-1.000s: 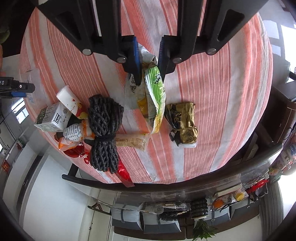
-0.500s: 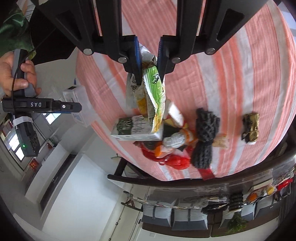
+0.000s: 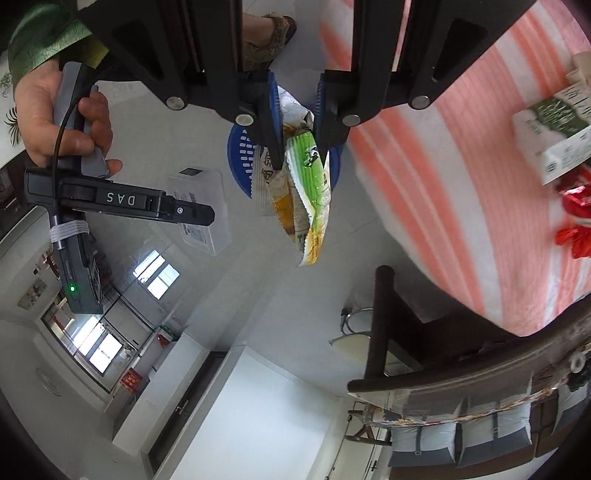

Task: Collect trash
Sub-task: 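Carry both items over the blue basket and open both tools to drop them, then return both tools to the table and grasp the gold wrapper with the left tool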

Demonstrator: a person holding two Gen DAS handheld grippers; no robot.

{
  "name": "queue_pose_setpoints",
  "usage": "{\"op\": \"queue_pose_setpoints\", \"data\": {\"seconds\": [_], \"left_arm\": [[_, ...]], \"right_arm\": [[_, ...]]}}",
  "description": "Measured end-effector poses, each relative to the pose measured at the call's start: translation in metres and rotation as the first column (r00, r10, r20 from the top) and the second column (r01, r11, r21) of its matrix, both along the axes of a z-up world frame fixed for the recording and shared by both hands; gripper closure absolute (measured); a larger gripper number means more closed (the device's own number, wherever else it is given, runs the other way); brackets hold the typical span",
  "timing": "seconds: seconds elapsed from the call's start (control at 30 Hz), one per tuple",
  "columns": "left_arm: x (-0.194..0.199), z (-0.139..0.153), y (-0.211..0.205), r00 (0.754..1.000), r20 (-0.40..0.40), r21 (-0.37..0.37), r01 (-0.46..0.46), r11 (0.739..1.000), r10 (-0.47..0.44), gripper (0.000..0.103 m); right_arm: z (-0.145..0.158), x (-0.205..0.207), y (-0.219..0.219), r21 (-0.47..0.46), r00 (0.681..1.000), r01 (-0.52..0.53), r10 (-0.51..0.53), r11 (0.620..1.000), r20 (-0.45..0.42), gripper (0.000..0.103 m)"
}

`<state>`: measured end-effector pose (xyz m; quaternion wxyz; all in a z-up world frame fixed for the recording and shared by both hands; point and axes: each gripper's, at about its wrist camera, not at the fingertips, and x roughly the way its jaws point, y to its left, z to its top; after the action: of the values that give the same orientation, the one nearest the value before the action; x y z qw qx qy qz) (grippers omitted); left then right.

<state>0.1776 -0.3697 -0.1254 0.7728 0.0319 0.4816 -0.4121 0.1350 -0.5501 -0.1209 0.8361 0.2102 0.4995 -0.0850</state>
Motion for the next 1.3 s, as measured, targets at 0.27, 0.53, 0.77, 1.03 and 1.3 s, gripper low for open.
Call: {"op": "queue_pose_setpoints", "data": {"seconds": [0.27, 0.53, 0.77, 1.03, 1.3], "left_arm": [[0.007, -0.060, -0.103, 0.996, -0.064, 0.059, 0.069, 0.996, -0.066, 0.088], [0.018, -0.108, -0.141, 0.992, -0.096, 0.091, 0.090, 0.992, -0.081, 0.084], [0.021, -0.105, -0.139, 0.999, -0.025, 0.069, 0.029, 0.997, -0.027, 0.039], [-0.014, -0.029, -0.076, 0.982, 0.183, -0.089, -0.023, 0.996, 0.039, 0.036], [-0.057, -0.010, 0.047, 0.979, 0.171, -0.028, -0.112, 0.993, 0.115, 0.036]], "right_arm": [[-0.044, 0.002, -0.078, 0.035, 0.993, 0.116, -0.116, 0.993, -0.003, 0.033], [-0.077, 0.006, -0.112, 0.076, 0.988, 0.153, -0.152, 0.985, -0.018, 0.032], [-0.080, 0.000, -0.127, 0.117, 0.985, 0.165, -0.169, 0.979, 0.022, 0.021], [-0.024, -0.019, -0.107, -0.035, 0.966, 0.166, -0.156, 0.985, 0.204, 0.005], [0.032, -0.024, -0.005, -0.229, 0.917, 0.074, 0.024, 0.971, 0.398, 0.003]]}}
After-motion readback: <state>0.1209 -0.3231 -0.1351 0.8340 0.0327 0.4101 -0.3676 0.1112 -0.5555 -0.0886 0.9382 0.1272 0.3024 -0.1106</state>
